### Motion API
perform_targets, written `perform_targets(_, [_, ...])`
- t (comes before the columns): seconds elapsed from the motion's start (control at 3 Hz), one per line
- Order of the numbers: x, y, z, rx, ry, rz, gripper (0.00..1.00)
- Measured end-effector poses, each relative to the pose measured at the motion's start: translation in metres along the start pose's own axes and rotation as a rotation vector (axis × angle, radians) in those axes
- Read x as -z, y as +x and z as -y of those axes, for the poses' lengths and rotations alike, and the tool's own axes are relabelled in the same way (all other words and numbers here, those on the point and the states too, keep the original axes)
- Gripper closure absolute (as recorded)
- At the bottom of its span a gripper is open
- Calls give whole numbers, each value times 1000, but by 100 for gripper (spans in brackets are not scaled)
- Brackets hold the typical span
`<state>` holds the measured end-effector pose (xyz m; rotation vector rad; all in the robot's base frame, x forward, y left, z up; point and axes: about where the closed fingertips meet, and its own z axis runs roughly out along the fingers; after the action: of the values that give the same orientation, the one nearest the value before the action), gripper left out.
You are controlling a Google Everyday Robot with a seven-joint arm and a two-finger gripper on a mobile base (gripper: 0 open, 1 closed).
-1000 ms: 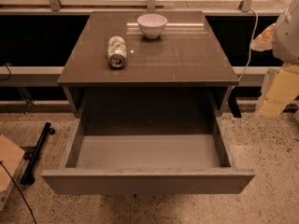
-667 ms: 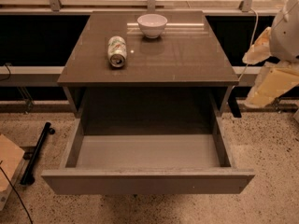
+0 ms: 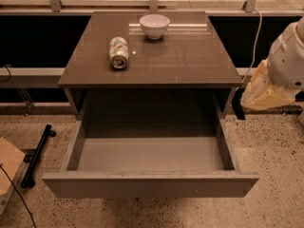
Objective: Close top drawer
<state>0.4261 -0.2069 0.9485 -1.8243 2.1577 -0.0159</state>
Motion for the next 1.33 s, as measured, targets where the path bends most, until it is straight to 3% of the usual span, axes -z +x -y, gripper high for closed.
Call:
perform_targets(0.33, [-35, 11, -19, 17, -10, -2, 100])
perform_targets(1.0, [-49, 10, -24, 30, -36, -11, 100])
perform_targets(1.33, [-79, 16, -38, 35, -52, -5, 100])
